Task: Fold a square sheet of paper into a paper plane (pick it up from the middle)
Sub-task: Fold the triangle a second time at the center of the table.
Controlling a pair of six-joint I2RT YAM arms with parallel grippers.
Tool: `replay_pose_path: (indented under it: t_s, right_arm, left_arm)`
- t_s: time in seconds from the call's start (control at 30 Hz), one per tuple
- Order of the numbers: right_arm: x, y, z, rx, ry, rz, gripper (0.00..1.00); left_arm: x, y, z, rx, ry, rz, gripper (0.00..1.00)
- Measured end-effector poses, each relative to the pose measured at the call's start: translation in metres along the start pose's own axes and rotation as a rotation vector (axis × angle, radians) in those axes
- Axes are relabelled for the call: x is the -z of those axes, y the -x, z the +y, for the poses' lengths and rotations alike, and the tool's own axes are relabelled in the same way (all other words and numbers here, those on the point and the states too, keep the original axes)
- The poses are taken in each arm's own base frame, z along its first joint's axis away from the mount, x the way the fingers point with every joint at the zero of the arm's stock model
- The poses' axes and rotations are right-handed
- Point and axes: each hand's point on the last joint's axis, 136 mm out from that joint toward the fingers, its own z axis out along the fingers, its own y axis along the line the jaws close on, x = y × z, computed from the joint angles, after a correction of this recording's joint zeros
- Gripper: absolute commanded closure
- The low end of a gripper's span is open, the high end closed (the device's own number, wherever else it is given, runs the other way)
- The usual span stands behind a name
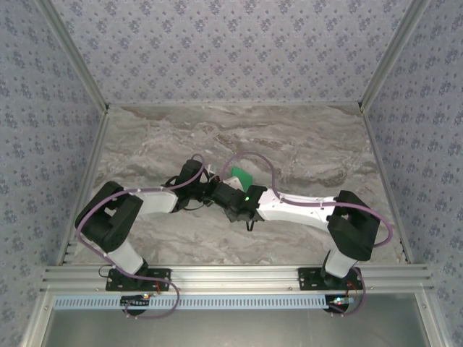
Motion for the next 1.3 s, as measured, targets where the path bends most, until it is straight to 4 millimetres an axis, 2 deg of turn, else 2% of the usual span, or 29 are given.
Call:
replay_pose_path:
  t_s: [0.37, 0.47, 0.57, 0.7, 0.77, 0.83, 0.93, 1.03, 1.17, 1.3]
  right_arm:
    - [-0.002, -0.004, -0.003, 0.068, -0.037, 0.000, 0.60]
    - [-0.002, -0.002, -0.001, 0.081, -0.031, -0.008, 0.67]
    - [-0.003, 0.001, 0.004, 0.089, -0.010, -0.020, 0.78]
    - [-0.004, 0.006, 0.010, 0.084, 0.020, -0.038, 0.97]
    - [-0.006, 0.007, 0.011, 0.070, 0.036, -0.038, 0.99]
    - [-0.010, 0.005, 0.009, 0.058, 0.047, -0.030, 1.00]
    - [-0.017, 0.001, 0.007, 0.037, 0.069, -0.012, 1.00]
    - [-0.024, -0.005, 0.006, 0.011, 0.115, 0.016, 1.00]
    - [-0.032, -0.006, 0.008, -0.047, 0.216, 0.050, 1.00]
    - [-0.035, 0.002, 0.015, -0.111, 0.349, 0.061, 0.99]
  left_arm:
    - [-0.001, -0.002, 0.005, 0.010, 0.015, 0.008, 0.98]
    - [-0.001, -0.002, 0.004, 0.012, 0.017, 0.009, 0.98]
    - [-0.001, 0.000, 0.002, 0.010, 0.014, 0.007, 0.97]
    - [0.000, 0.002, 0.003, 0.018, 0.015, 0.002, 0.90]
    - [0.001, 0.004, 0.004, 0.028, 0.017, -0.002, 0.83]
    - [0.003, 0.007, 0.007, 0.041, 0.022, -0.010, 0.71]
    - [0.012, 0.017, 0.012, 0.077, 0.035, -0.038, 0.55]
    - [0.032, 0.032, 0.021, 0.113, 0.046, -0.097, 0.45]
    - [0.058, 0.043, 0.040, 0.170, 0.079, -0.167, 0.44]
    - [0.070, 0.042, 0.043, 0.173, 0.091, -0.185, 0.49]
